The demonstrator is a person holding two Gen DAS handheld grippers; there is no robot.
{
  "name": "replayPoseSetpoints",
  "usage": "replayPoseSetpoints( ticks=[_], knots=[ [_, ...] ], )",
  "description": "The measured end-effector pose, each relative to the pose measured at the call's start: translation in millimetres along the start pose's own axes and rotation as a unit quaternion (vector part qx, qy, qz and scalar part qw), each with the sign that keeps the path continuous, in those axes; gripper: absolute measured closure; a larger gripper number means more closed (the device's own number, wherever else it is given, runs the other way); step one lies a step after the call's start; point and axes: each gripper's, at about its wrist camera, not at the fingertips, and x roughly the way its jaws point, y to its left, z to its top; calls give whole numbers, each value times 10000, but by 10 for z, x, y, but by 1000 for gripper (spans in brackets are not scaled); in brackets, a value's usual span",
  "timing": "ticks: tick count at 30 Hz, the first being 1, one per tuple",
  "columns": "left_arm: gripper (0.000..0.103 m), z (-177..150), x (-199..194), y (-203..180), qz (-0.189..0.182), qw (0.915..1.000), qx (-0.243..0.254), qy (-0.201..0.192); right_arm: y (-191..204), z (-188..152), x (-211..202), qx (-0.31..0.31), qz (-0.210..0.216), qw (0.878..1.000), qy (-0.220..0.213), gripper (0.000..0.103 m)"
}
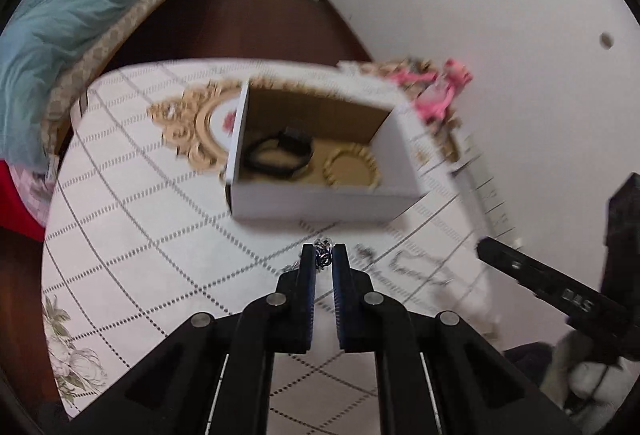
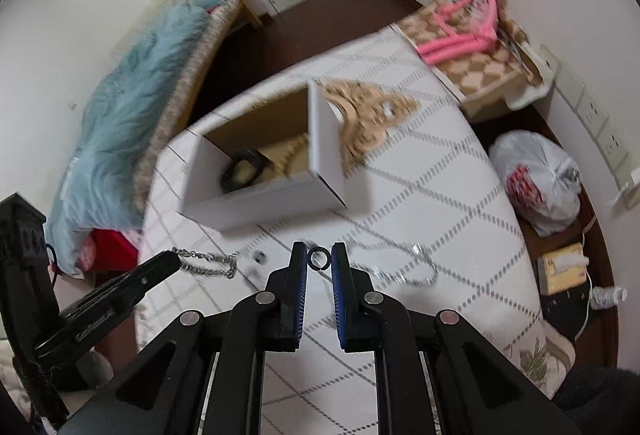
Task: Organize jewelry
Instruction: 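Lower the chain bracelet and black ring into the box and open both grippers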
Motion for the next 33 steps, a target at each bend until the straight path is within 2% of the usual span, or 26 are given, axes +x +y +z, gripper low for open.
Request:
replayPoseSetpoints(
  ticks=[5,9,12,17,22,25,26,27,28,29,30,33],
  knots=[
    [98,452,-195,-90,-220,9993,53,-297,278,360,-111,-294,237,9992,-154,90],
    [98,742,-129,-115,-180,9991,118,-359,488,699,87,-538,249,9982,-27,90],
    [97,954,109,-49,-128,9998,41,-111,566,906,328,-615,156,9978,201,90],
    [97,1124,506,68,54,9996,29,273,655,1143,803,-812,-120,9943,675,90],
    [95,1231,764,177,467,9966,-164,661,642,1221,1135,-927,-294,9884,1166,90],
    [91,1274,819,272,747,9941,-317,717,602,1235,1262,-860,-320,9857,1417,89],
    [83,1279,811,292,825,9936,-316,709,592,1238,1279,-865,-360,9851,1440,88],
    [67,1279,795,309,943,9930,-282,649,582,1240,1284,-855,-394,9850,1443,79],
    [54,1273,776,326,1090,9919,-269,599,582,1241,1286,-845,-410,9851,1441,71],
    [30,1265,756,341,1217,9907,-264,539,576,1245,1282,-839,-419,9852,1431,52],
    [24,1260,744,360,1270,9904,-257,478,575,1250,1284,-840,-423,9853,1426,45],
    [24,1231,725,428,1481,9877,-252,434,581,1264,1233,-864,-503,9863,1311,45]
  ],
)
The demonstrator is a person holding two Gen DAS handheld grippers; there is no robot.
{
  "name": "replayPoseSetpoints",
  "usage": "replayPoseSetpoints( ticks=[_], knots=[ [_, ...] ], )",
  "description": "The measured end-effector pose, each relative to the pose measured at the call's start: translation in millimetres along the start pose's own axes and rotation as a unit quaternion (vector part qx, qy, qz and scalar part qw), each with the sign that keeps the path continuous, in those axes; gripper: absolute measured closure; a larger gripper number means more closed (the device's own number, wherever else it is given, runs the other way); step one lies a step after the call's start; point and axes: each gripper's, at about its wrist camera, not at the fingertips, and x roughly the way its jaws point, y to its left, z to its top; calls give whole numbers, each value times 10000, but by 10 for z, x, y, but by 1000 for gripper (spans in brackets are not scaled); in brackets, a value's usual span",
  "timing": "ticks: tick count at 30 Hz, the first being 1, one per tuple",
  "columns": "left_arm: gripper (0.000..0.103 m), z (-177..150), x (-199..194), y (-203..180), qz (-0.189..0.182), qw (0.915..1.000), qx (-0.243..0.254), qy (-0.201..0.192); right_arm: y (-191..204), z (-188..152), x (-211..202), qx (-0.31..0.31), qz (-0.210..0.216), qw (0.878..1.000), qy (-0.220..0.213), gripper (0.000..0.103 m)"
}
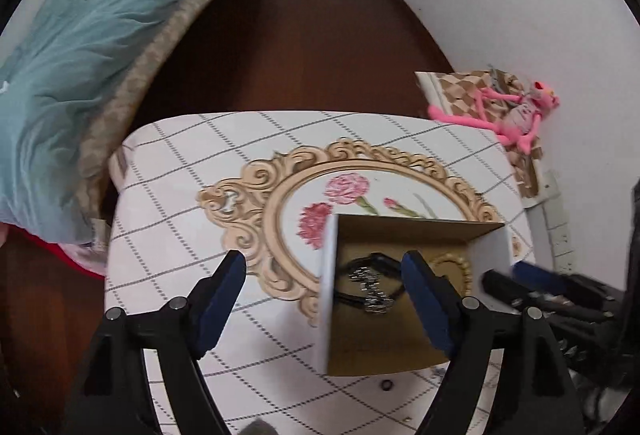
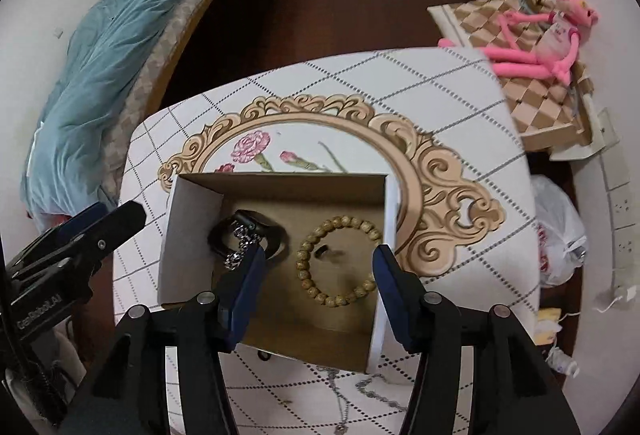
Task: Organize jewelry
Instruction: 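Lower the chain bracelet and black ring into the box and open both grippers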
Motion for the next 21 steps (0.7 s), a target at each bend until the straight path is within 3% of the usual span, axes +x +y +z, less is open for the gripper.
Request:
replayPoseSetpoints(
  ticks=[2,5,7,9,14,21],
  knots=[
    [24,-39,-1,44,158,9999,-13,-32,19,-11,-49,-47,-145,9998,-95,45],
    [8,-112,-14,78,375,9992,19,-114,56,-35,-116,-133,-461,9986,-208,44],
    [6,-172,-20,95,506,9985,33,-182,80,-78,-163,-217,-800,9961,-295,31],
    [1,-239,-18,114,633,9978,47,-213,88,-126,-178,-301,-1113,9928,-323,8],
    [1,-397,-13,119,772,9968,83,-210,59,-287,-154,-328,-1543,9870,-292,7],
    [0,-565,-100,27,745,9969,143,-198,89,-519,-193,-206,-1534,9875,-312,1]
  ],
)
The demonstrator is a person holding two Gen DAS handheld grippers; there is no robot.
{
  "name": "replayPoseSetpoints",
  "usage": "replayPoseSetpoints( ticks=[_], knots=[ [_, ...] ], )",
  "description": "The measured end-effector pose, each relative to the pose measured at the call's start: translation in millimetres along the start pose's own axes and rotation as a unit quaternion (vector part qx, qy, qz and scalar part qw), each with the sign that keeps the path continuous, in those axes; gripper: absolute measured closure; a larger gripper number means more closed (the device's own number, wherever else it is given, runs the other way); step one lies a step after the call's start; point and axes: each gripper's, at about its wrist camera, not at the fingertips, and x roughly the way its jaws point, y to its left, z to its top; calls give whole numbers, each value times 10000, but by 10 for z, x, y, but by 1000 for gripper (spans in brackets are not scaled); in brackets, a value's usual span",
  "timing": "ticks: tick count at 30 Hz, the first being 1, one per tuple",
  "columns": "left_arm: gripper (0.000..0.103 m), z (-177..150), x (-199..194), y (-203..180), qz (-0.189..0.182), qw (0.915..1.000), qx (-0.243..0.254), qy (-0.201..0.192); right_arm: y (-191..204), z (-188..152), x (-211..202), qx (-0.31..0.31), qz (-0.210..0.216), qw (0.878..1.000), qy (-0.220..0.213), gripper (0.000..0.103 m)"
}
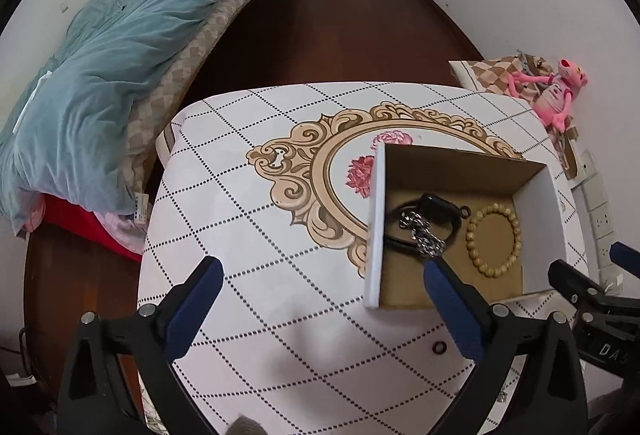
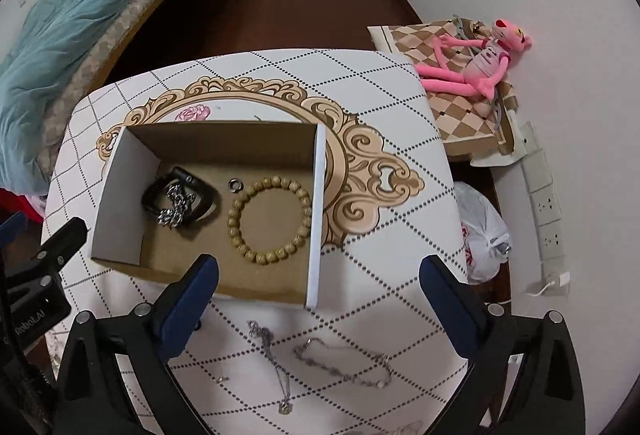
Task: Organize jewelry
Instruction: 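Lower the chain bracelet and black ring into the box and open both grippers, then move both grippers back toward the remaining jewelry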
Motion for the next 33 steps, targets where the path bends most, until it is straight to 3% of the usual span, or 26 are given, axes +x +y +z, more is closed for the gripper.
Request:
replayPoseSetpoints(
  ticks=[9,23,28,33],
  knots=[
    [0,-99,-414,-42,-68,9994,72,-329,-19,-184,-291,97,11,9996,-265,1],
    [1,-365,-1099,4,-169,9970,89,-744,-50,-562,-1140,145,-12,9949,-995,1],
    [1,-447,-1244,28,-220,9965,57,-800,-52,-670,-1353,171,-15,9927,-1194,1],
    [1,-524,-1236,56,-128,9968,-44,-787,-104,-783,-1338,291,81,9932,-1127,1]
  ],
)
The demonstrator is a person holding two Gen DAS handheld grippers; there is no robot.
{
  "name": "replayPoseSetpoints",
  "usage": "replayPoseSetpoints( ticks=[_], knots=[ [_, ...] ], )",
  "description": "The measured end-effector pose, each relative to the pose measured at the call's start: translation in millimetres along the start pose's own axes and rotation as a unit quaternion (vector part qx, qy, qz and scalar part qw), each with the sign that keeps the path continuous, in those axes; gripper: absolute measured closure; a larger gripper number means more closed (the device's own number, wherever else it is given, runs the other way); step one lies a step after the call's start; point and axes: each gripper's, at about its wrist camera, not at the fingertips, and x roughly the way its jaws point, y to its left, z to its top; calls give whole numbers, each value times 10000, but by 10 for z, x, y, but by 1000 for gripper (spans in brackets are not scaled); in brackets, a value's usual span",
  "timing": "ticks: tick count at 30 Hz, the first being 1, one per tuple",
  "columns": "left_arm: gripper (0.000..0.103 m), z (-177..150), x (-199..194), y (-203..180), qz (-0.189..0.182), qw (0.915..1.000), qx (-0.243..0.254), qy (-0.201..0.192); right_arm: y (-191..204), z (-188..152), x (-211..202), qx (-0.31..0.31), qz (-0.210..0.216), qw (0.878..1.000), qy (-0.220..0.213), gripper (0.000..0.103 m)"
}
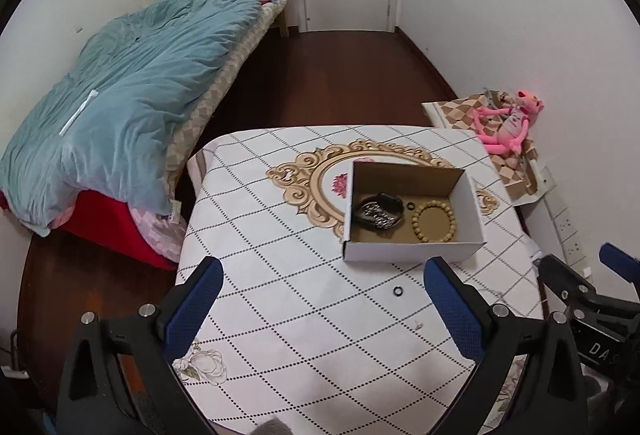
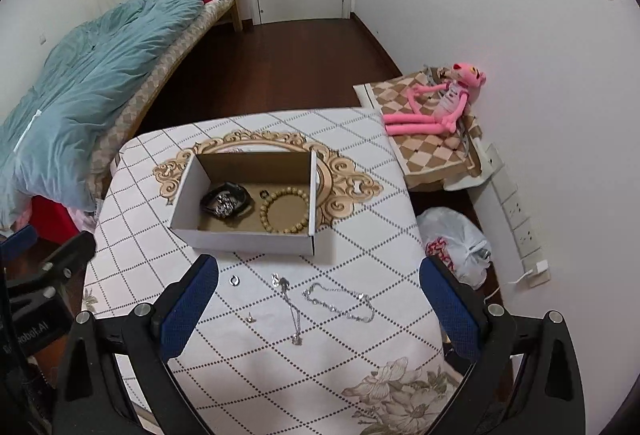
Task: Organize jewelry
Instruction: 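Move both grippers back toward the remaining jewelry, then grasp the small gold charm with the left gripper while the right gripper grasps the silver necklace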
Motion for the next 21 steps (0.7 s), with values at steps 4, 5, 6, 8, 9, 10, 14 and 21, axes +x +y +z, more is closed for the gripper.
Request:
replayPoseSetpoints(
  ticks=[4,5,6,8,9,10,14,21],
  knots=[
    [1,-224,231,-1,216,9995,56,203,-110,-271,320,186,150,9990,376,1],
    [1,-302,308,-3,289,9992,72,278,-132,-360,425,251,197,9983,489,1],
    [1,-372,370,0,347,9987,82,353,-147,-472,560,307,282,9972,617,1],
    [1,-537,565,11,456,9972,107,590,-145,-666,800,361,329,9952,848,2],
    [1,-614,652,16,500,9963,108,690,-132,-784,946,381,390,9939,964,6],
    [1,-685,723,22,550,9954,125,774,-125,-855,1028,388,396,9933,1015,11],
    [1,-861,924,24,634,9923,140,1056,-58,-1110,1350,382,383,9918,1158,43],
    [1,-937,1062,-43,543,9913,80,1195,74,-1206,1360,115,217,9972,710,93]
  ],
)
